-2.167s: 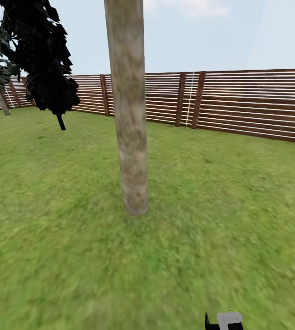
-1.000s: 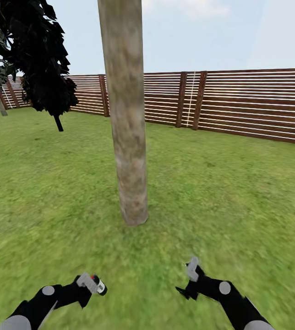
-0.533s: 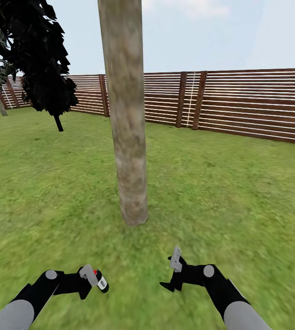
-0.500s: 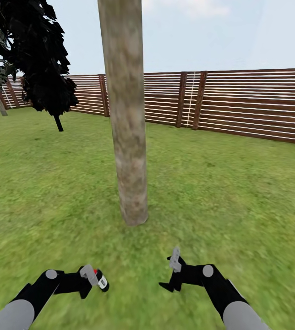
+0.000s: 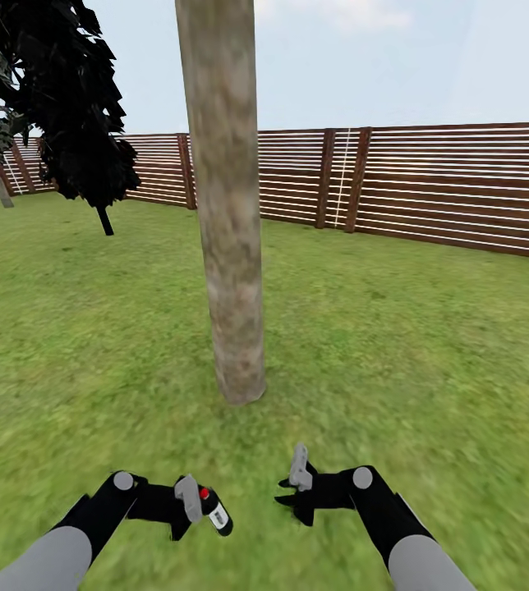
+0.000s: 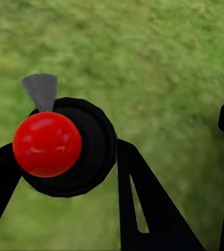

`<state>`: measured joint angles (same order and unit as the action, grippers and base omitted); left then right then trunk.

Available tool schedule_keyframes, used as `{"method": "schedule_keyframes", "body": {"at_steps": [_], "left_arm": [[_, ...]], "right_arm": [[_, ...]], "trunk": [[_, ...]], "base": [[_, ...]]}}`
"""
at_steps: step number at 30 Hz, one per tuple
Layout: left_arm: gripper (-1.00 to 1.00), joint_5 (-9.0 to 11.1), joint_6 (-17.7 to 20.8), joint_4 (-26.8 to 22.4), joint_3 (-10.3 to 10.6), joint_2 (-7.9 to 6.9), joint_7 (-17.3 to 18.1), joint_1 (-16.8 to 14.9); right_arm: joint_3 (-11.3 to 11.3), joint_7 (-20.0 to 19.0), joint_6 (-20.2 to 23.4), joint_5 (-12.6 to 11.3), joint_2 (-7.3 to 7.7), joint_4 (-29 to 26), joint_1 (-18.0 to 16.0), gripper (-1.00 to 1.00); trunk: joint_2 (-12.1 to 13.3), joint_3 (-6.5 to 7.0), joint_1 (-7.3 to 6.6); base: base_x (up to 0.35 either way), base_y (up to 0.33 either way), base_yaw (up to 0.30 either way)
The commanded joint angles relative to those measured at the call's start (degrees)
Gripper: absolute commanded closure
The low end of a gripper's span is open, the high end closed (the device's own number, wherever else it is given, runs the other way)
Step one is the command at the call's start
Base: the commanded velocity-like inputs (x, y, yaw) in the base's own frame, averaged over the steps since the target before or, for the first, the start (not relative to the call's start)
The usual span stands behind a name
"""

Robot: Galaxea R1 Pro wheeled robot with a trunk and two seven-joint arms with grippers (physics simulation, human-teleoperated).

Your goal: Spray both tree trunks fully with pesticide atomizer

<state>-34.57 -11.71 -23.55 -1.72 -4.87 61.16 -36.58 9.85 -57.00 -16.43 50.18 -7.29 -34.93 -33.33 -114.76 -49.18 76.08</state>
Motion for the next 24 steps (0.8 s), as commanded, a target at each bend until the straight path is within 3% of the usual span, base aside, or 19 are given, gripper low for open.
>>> {"method": "schedule_keyframes", "body": {"at_steps": [1, 3, 6, 11, 16, 20, 24], "left_arm": [[1.0, -0.08, 0.02, 0.0, 0.06, 0.69, -0.05, 0.01], [1.0, -0.19, 0.05, 0.0, 1.3, 1.18, -0.07, 0.01], [1.0, -0.15, 0.52, -0.08, 5.53, 1.46, -0.18, -0.06], [1.0, -0.22, 0.61, -0.15, 6.42, 3.31, -0.25, -0.09], [1.0, -0.23, 0.65, -2.3, 6.46, 3.67, -0.35, -0.4], [1.0, -0.23, 1.7, -3.83, 7.43, 4.26, -0.42, -0.49], [1.0, -0.23, 1.94, -3.95, 9.41, 4.26, -0.43, -0.51]], "right_arm": [[-0.01, -0.03, 0.0, 0.0, 0.0, -0.07, -0.05, 1.0], [-0.01, -0.04, 0.0, 0.0, -0.03, -0.36, -0.06, 1.0], [-0.08, -0.04, 0.0, 0.0, -0.15, -1.17, -0.07, 1.0], [-0.17, -0.04, 0.0, 0.07, -2.44, -1.67, -0.07, 1.0], [-0.24, -0.05, 0.0, 0.09, -2.7, -1.72, -0.11, 1.0], [-5.37, 0.01, 0.0, 0.02, -2.7, -1.84, -0.09, 1.0], [-6.38, 0.04, 0.0, 0.0, -2.7, -2.06, -0.07, 1.0]], "trunk": [[0.0, 0.0, 0.0], [0.0, 0.0, 0.0], [0.0, 0.0, 0.0], [0.0, 0.0, 0.0], [0.0, 0.0, 0.0], [0.0, 0.0, 0.0], [0.0, 0.0, 0.0]], "base": [[0.0, 0.0, 0.0], [0.0, 0.0, 0.0], [0.0, 0.0, 0.0], [0.0, 0.0, 0.0], [0.0, 0.0, 0.0], [0.0, 0.0, 0.0], [0.0, 0.0, 0.0]]}}
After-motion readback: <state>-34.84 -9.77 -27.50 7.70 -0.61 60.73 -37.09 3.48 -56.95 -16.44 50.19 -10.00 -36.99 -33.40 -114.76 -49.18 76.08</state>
